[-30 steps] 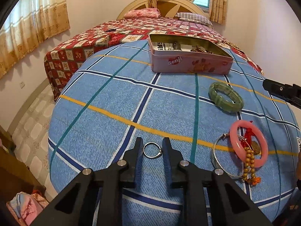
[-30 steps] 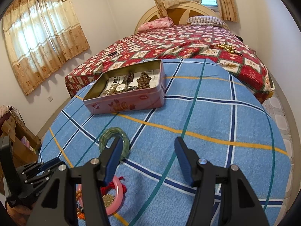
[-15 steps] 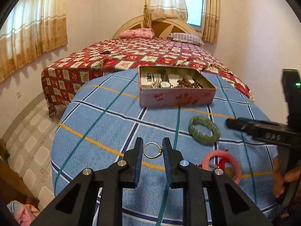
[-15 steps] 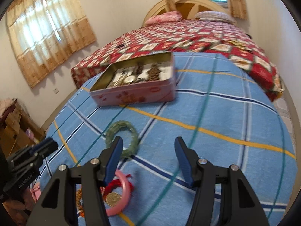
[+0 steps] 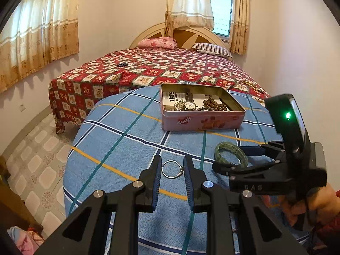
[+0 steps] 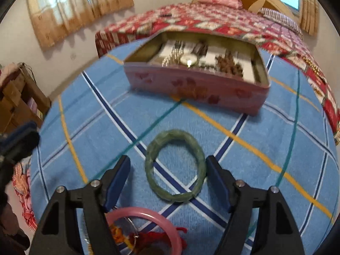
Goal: Organize jewelry
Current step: 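Close the right gripper on the green jade bangle and lift it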
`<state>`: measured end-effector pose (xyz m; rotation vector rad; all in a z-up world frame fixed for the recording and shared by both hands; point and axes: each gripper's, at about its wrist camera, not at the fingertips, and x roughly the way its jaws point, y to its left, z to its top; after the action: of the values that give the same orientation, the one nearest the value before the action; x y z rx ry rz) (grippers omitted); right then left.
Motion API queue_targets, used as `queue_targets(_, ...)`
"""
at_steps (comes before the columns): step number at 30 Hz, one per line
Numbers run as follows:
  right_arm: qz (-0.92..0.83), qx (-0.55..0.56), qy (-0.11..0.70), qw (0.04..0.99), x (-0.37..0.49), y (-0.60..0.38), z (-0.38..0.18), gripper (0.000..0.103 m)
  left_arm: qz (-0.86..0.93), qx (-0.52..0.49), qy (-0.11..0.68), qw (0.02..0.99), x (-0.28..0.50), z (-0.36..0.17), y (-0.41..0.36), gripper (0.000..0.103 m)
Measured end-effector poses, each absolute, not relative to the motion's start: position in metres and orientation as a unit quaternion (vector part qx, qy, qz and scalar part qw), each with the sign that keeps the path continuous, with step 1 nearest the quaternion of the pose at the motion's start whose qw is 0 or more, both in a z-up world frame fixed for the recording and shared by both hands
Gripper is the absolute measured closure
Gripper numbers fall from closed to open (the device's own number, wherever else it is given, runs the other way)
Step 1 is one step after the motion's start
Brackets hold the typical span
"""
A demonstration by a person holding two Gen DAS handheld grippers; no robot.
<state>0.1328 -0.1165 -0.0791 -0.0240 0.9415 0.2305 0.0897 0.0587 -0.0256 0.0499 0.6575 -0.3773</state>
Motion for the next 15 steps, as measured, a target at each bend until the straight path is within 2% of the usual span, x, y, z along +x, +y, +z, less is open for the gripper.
queue_targets(3,0.109,-0.040,0.446,0.888,0.128,-0.115,-0.081,0.030,-0.185,0.025,0.324,0.927,0.092,-0.028,0.057,0.082)
queue_targets(5,0.104,-0.049,0.443,0.889,0.126,-0.119,-0.080,0.051,-0.186,0.020,0.327,0.926,0.094,-0.029,0.057,0.082)
queue_targets(6,0.102,-0.047,0.442,0.890,0.125,-0.125,-0.079,0.057,-0.187,0.017,0.328,0.926,0.095,-0.029,0.057,0.082)
queue_targets(8,0.098,-0.030,0.443,0.890,0.126,-0.137,-0.078,0.080,-0.190,0.013,0.329,0.925,0.096,-0.030,0.056,0.082)
queue_targets(15,0.113,0.077,0.435,0.890,0.128,-0.171,-0.074,0.084,-0.197,0.009,0.330,0.923,0.099,-0.032,0.050,0.082)
